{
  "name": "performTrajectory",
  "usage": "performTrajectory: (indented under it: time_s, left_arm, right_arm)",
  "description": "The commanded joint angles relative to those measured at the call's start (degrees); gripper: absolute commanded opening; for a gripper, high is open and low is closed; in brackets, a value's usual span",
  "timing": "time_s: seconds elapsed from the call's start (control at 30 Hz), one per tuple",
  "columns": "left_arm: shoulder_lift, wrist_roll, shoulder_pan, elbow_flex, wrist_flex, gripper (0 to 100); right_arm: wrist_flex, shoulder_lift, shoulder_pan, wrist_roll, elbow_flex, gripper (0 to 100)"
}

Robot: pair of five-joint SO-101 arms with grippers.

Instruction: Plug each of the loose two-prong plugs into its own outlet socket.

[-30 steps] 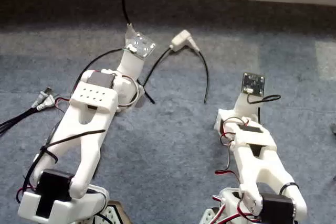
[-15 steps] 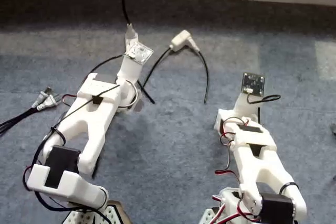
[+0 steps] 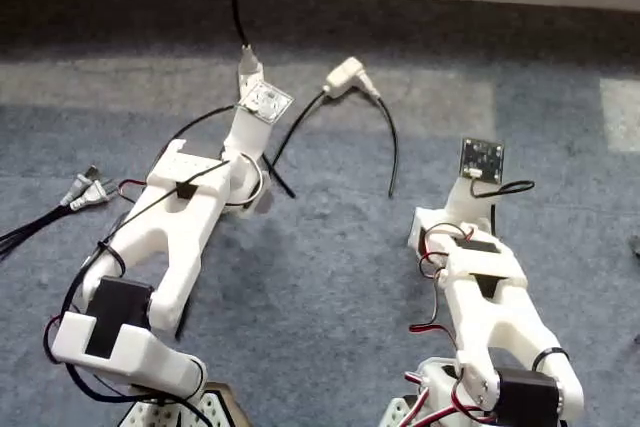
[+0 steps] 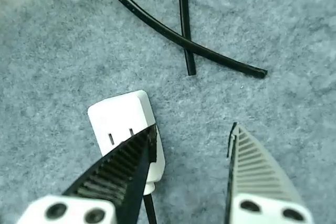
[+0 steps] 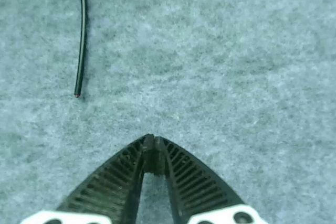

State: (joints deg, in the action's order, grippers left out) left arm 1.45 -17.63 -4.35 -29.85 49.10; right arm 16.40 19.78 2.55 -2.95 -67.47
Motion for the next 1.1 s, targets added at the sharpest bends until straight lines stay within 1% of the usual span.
performTrajectory:
  time_s: [0.0,0.07,0.23,0.37,0.47,0.6,0.7,0.83,1.07]
  left_arm:
    - [-3.38,0.53,-0.22,2.24,1.49,22]
    - [-4.88,0.44,0.04,2.59,2.37,22]
    - [-7.52,0.35,4.09,2.86,1.93,22]
    - [-7.08,0.44,4.18,2.77,1.93,22]
    - [-4.26,0.44,3.30,2.68,1.85,22]
    - [3.82,0.44,0.22,2.77,-1.49,22]
    - [6.99,0.53,-0.48,4.88,-1.32,22]
    - [7.08,0.53,-1.01,6.11,1.85,22]
    - [6.99,0.62,-7.60,6.11,6.95,22]
  right_arm:
    - [-0.13,0.22,-0.48,0.62,2.77,0.8]
    - [-0.13,0.22,-0.48,0.62,2.77,0.8]
    - [-0.13,0.22,-0.48,0.62,2.77,0.8]
    - [-0.13,0.22,-0.48,0.62,2.77,0.8]
    - [-0.13,0.22,-0.48,0.62,2.77,0.8]
    - [-0.13,0.22,-0.48,0.62,2.77,0.8]
    - [-0.13,0.22,-0.48,0.62,2.77,0.8]
    - [-0.13,0.22,-0.57,0.62,2.77,0.8]
    - [-0.13,0.22,-0.57,0.62,2.77,0.8]
